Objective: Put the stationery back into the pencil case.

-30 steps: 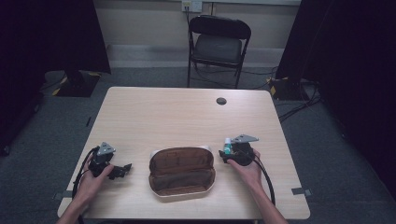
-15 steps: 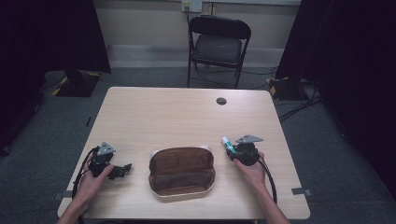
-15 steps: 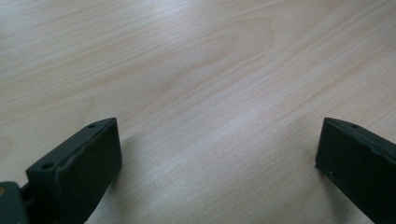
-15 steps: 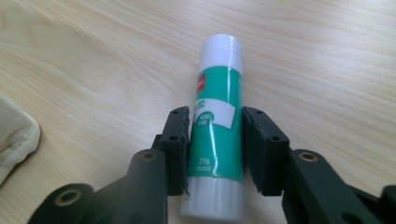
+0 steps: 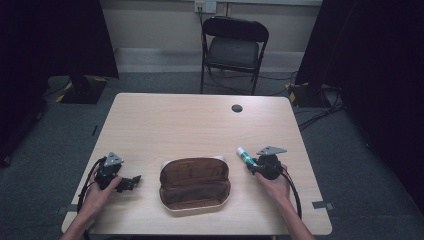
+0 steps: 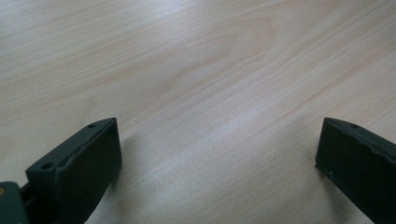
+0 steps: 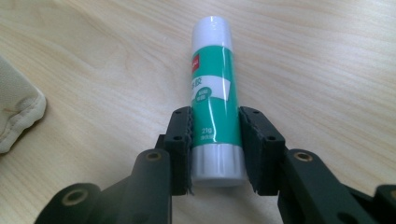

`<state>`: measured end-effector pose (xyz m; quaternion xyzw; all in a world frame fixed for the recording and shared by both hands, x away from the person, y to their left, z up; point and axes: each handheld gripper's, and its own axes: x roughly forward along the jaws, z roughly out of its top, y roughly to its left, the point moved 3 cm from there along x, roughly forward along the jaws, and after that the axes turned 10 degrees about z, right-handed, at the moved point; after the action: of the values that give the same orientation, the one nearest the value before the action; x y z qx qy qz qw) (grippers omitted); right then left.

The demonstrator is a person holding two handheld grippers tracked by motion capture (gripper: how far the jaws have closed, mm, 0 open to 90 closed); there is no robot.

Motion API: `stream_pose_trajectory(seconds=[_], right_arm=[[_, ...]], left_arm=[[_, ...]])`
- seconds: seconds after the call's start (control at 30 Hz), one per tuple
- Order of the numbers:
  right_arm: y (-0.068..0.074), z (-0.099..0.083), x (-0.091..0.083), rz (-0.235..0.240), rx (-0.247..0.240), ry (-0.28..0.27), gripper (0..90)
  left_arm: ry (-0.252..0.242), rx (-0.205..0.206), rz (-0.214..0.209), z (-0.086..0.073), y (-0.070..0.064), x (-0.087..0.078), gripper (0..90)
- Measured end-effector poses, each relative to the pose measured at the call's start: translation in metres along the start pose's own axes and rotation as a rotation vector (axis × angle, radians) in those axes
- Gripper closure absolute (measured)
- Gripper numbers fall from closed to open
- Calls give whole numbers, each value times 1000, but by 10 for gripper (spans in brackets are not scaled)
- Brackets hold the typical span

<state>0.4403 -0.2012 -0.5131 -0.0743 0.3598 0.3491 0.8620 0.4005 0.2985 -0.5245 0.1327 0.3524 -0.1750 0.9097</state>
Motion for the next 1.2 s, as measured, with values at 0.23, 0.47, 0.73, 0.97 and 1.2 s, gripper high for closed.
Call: stream_pose_trajectory(seconds=[0.23,0.47,0.73,0.97,1.2], right_arm=[[-3,7,8,2,-15,-5,627],[-1,9,10,-15,-2,-4,658],[-10,10,4,-7,37,-36,659],[-14,12,-7,17,85,-85,659],[-13,14,-9,60,112,-119,658]], left_arm=[[3,8,-3,0,1,0,0],[2,6,-2,0,1,0,0],[2,3,-2,1,1,1,0],[2,3,-2,1,1,1,0],[2,3,-2,1,1,1,0]])
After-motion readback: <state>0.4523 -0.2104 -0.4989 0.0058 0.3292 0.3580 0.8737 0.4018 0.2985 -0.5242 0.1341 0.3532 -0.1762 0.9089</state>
